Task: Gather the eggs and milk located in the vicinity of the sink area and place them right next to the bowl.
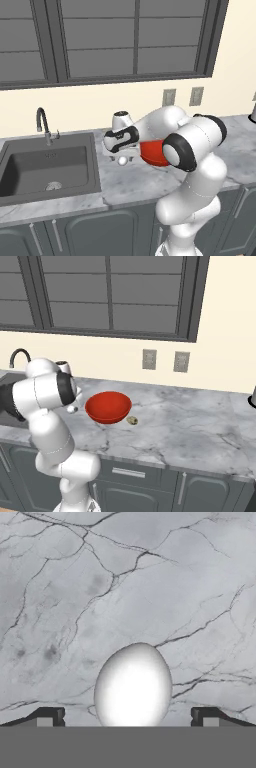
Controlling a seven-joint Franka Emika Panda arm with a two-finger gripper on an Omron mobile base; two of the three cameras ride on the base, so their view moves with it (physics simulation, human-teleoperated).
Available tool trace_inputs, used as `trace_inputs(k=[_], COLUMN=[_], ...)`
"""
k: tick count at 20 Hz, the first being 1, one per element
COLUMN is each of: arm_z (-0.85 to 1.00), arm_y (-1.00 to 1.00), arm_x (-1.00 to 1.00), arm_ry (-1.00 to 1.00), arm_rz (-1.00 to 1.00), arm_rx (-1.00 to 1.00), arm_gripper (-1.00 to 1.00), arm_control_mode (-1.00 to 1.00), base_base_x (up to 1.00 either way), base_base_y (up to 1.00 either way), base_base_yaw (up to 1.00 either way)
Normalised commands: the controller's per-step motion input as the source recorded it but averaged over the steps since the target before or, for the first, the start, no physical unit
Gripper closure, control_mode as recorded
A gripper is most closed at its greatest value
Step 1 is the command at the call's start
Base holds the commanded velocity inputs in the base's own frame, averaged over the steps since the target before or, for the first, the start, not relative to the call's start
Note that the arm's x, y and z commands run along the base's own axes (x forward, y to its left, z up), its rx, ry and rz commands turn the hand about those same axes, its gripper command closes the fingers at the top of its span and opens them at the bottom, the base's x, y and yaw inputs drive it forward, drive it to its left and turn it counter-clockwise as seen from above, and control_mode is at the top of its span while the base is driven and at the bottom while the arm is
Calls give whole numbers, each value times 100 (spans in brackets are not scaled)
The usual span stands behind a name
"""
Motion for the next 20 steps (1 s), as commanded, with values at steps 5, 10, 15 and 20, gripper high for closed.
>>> trace_inputs(k=[5,10,15,20], arm_z=[-16,-1,0,0], arm_y=[0,0,0,0], arm_x=[20,2,0,0], arm_ry=[-1,0,0,0], arm_rz=[-4,-4,-1,0], arm_rx=[0,0,0,0], arm_gripper=[-100,-100,100,100], arm_control_mode=[-100,-100,-100,-100], base_base_x=[0,0,0,0], base_base_y=[0,0,0,0], base_base_yaw=[0,0,0,0])
